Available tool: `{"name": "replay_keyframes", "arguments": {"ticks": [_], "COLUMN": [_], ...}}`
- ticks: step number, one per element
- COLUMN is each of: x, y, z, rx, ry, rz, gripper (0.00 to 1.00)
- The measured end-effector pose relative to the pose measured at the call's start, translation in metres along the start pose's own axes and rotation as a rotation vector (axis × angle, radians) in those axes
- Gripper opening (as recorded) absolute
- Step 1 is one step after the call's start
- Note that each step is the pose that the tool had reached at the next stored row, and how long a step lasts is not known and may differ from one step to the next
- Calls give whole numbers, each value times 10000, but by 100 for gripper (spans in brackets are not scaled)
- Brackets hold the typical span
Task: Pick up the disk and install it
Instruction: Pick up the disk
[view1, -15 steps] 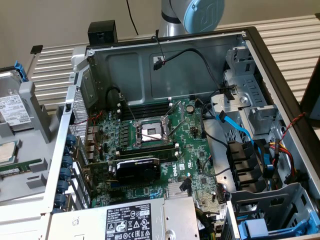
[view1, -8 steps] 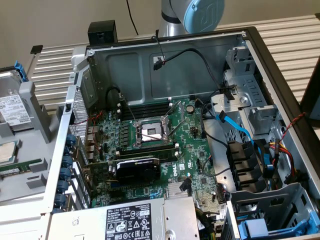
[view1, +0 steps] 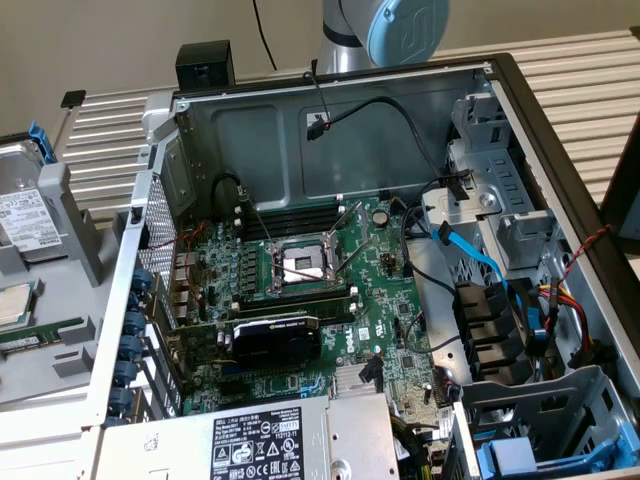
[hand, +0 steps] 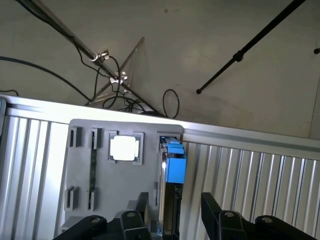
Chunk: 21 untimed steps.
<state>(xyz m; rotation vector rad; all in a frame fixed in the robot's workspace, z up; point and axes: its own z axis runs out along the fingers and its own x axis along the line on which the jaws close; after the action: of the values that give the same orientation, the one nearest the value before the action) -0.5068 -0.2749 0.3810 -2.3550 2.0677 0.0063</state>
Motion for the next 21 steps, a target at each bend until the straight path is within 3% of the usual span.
{"name": "replay_keyframes", "arguments": {"ticks": [1,11,16,18,20,21], "x": [0,0,1,1,4,5], "y": [0,1,1,1,2,2], "z": [0,29,103,124,139,147], "rx": [0,-7,-126,-223,-364,-389], "ry": [0,-2,-16,-29,-48,-51], "rz": [0,0,2,2,2,3], "gripper": [57,57,57,57,57,57]}}
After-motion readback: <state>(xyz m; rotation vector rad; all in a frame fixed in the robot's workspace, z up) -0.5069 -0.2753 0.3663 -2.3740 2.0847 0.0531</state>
